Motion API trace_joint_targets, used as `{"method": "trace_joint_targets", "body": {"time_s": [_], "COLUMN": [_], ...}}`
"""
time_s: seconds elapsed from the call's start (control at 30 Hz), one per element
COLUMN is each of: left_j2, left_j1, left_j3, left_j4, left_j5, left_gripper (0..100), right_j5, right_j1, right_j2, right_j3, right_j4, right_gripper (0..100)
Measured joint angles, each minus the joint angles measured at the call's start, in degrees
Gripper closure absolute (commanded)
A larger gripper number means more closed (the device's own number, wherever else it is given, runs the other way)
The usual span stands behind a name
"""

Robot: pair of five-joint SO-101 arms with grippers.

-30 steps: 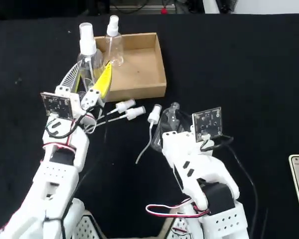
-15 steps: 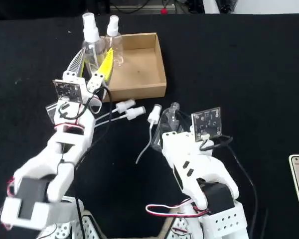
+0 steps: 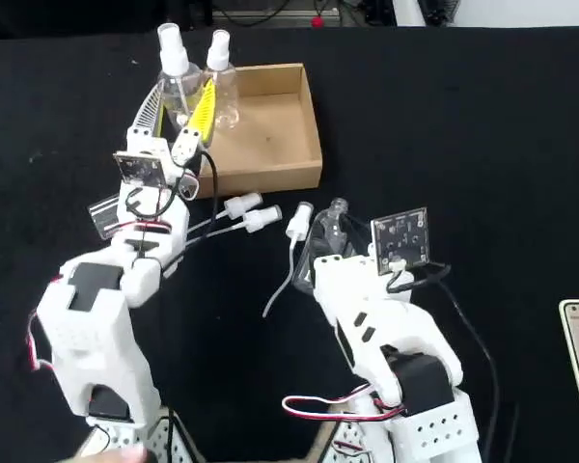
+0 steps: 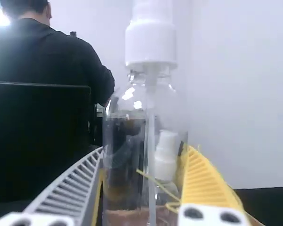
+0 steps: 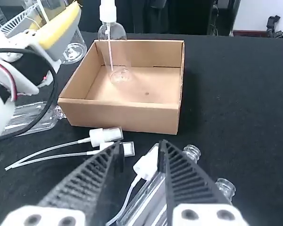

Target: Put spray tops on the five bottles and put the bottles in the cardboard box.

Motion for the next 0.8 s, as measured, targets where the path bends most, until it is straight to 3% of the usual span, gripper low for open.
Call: {"method": "trace_joint_targets", "body": {"time_s": [0.43,0.67,0.8], "left_j2": [8.44,8.7,9.76], "left_j1": [-2.2,-2.2,-2.2], "left_j3": [-8.97,-12.13,-14.51], "left_j4": [0.09,9.93,11.43], "left_j5": [5.63,9.93,11.08], "left_gripper": [83,83,83], "right_j5": [0.0,0.0,0.0], "right_j1": [0.0,0.0,0.0], "right_j2": [0.0,0.0,0.0], "right_j3": [0.0,0.0,0.0], "right_j4": [0.0,-0.18,-0.18], "right_gripper": [88.5,88.5,88.5]}}
